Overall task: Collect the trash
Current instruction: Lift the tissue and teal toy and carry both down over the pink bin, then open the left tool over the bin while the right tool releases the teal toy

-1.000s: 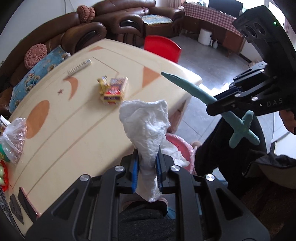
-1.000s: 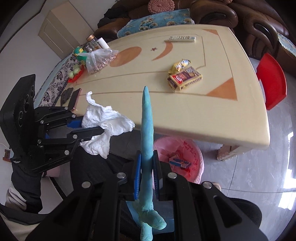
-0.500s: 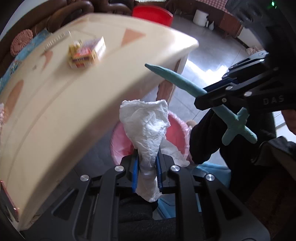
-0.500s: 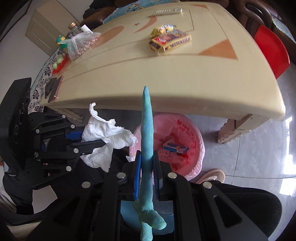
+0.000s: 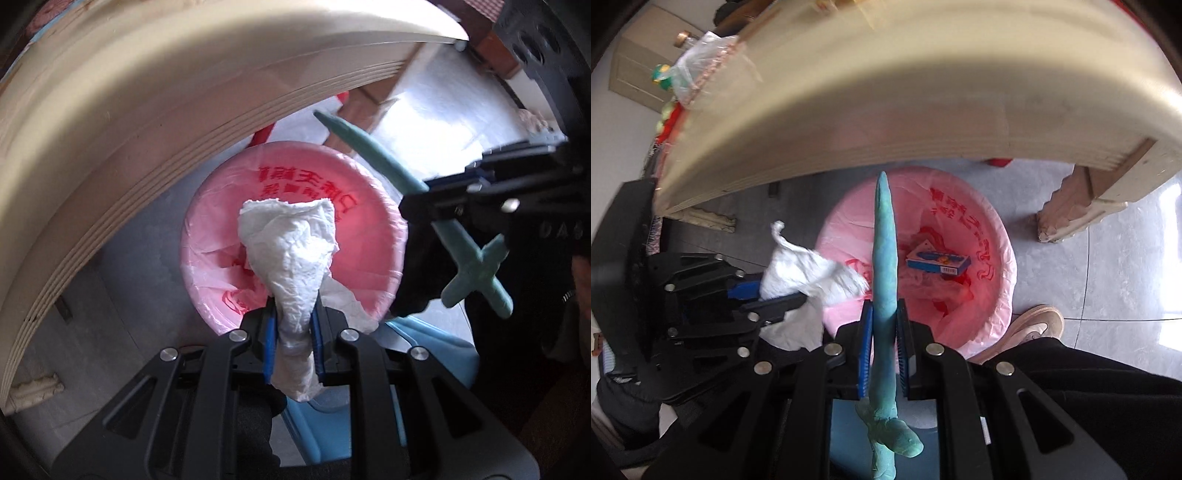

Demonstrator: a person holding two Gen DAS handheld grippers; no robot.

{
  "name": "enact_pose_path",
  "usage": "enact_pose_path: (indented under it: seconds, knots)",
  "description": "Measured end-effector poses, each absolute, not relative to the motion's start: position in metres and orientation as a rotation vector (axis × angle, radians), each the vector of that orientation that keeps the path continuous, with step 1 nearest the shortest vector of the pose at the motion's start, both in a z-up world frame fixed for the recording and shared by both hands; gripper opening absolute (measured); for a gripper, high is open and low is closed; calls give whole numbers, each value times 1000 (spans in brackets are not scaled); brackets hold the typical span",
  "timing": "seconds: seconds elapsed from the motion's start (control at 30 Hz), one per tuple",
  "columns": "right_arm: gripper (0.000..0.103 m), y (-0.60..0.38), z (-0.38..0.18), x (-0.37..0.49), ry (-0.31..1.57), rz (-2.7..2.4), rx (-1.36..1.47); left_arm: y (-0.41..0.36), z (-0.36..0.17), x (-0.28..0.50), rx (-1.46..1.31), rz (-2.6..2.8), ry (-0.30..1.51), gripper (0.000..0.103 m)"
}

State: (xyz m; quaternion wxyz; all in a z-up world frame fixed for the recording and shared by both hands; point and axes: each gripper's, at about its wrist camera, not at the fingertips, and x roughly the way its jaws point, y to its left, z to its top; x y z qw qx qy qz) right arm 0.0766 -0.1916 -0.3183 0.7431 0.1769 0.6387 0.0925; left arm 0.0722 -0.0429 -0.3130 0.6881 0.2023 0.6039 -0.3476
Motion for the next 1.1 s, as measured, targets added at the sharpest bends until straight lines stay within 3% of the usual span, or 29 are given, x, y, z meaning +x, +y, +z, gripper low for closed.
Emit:
enact_pose_path:
  seconds: [0.67,1.1]
  knots:
    - [13,-190,-424,115,1494,130,346,-54,-388,109,249,-655,1547,16]
    - [13,-186,-428,120,1482,125,329,-53,-393,113,252,-634,1549,16]
